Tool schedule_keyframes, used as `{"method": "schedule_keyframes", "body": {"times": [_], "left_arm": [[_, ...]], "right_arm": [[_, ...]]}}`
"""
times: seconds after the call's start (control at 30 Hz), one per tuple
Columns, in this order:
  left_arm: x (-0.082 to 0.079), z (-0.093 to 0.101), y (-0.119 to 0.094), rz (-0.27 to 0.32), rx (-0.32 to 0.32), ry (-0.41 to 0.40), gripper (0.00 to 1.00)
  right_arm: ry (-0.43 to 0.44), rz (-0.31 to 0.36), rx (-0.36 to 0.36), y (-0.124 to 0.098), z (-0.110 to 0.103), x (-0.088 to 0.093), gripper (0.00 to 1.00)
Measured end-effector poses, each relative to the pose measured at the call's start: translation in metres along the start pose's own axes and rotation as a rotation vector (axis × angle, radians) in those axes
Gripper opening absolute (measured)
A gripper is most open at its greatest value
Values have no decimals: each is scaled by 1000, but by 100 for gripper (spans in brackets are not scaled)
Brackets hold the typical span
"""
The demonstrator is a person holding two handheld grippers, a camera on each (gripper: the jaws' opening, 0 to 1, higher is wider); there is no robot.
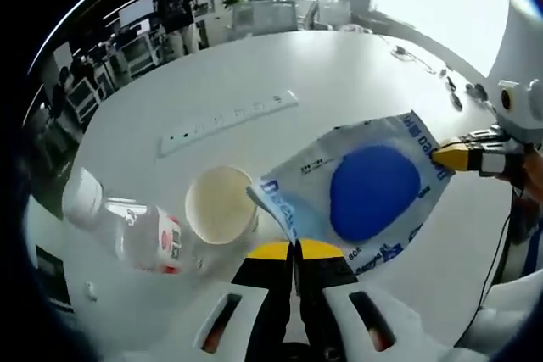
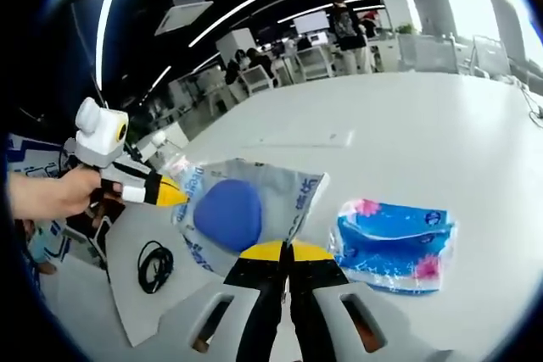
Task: Arrange the tabletop items into an orderly group along one side of the table until the central work area is clear of visible clutter.
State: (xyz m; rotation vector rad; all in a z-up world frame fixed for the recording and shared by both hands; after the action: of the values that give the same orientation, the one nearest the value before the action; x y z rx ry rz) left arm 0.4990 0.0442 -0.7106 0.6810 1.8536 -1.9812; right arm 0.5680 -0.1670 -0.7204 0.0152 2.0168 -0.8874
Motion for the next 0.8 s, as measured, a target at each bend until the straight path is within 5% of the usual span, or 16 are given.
{"method": "schedule_keyframes", "body": {"times": [0.8], "left_arm": [[-15,-5,20,-18,-62,159,0]], "right_arm": [[-9,-34,49,21,16,2,0]]}}
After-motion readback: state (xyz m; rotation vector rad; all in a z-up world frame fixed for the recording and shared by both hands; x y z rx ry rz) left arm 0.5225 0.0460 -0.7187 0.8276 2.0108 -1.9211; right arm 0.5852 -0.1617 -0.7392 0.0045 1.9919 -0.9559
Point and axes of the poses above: the point that each gripper's makers call its tool centre point, and the gripper's own axes: y roughly forward along the fingers, z roughly to its right, x roughly out of its underside, the point moved 5 cm from there along -y, roughly backward along the fingers, and after that the axes turned 3 degrees about -z, right-handed, at the moved point
